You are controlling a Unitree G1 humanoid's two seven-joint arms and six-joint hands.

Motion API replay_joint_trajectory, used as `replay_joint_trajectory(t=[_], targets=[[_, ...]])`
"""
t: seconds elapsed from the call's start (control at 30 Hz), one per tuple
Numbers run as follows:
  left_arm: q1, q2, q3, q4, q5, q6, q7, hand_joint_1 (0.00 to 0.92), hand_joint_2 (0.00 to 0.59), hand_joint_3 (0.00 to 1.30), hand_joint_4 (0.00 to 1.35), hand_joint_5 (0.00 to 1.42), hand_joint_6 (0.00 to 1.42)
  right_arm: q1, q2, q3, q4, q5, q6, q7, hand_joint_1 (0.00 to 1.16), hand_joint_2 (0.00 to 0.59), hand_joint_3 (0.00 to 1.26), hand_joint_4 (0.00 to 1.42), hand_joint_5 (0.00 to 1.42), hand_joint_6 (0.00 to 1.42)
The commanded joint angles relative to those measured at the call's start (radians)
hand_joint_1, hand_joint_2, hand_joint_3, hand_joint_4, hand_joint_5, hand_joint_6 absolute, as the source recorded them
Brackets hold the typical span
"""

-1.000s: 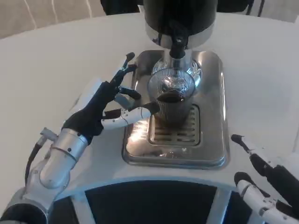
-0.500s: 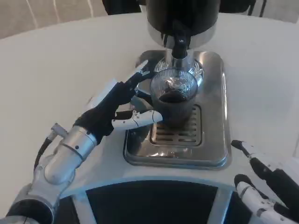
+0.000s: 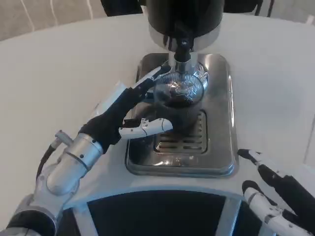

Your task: Grasp the cup under the faucet to collect the drink, then remove the cup.

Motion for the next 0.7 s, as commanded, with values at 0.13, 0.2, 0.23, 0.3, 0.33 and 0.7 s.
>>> replay_joint_trajectory(t=[0.13, 0.2, 0.23, 0.3, 0.33, 0.7], targets=[[-0.019, -0.006, -0.004, 0.019, 0.013, 0.009, 0.016, 0.407, 0.068, 0.11, 0.13, 0.19, 0.23, 0.011, -0.014, 0.007, -0.014, -0.001, 0.027, 0.012, 0.0, 0.576, 0.06, 0.0, 0.0, 0.0], [-0.023, -0.005, -0.008, 0.019, 0.019, 0.012, 0.024, 0.4, 0.071, 0.11, 0.13, 0.17, 0.21, 0.014, -0.015, 0.006, -0.014, 0.003, 0.031, 0.011, 0.0, 0.576, 0.06, 0.0, 0.0, 0.0], [-0.027, -0.004, -0.013, 0.021, 0.027, 0.018, 0.031, 0.399, 0.071, 0.11, 0.13, 0.17, 0.21, 0.015, -0.017, 0.006, -0.014, 0.005, 0.034, 0.011, 0.0, 0.576, 0.06, 0.0, 0.0, 0.0], [-0.033, -0.003, -0.02, 0.023, 0.036, 0.026, 0.043, 0.392, 0.067, 0.12, 0.13, 0.16, 0.2, 0.018, -0.016, 0.011, -0.014, 0.006, 0.038, 0.013, 0.0, 0.576, 0.06, 0.0, 0.0, 0.0], [-0.037, -0.003, -0.022, 0.026, 0.04, 0.032, 0.046, 0.391, 0.067, 0.12, 0.13, 0.16, 0.2, 0.019, -0.014, 0.014, -0.014, 0.006, 0.038, 0.013, 0.0, 0.576, 0.07, 0.0, 0.0, 0.0], [-0.067, -0.01, -0.048, 0.039, 0.071, 0.051, 0.064, 0.373, 0.061, 0.12, 0.15, 0.15, 0.17, 0.028, -0.011, -0.006, -0.014, 0.019, 0.034, 0.008, 0.0, 0.576, 0.09, 0.0, 0.0, 0.0]])
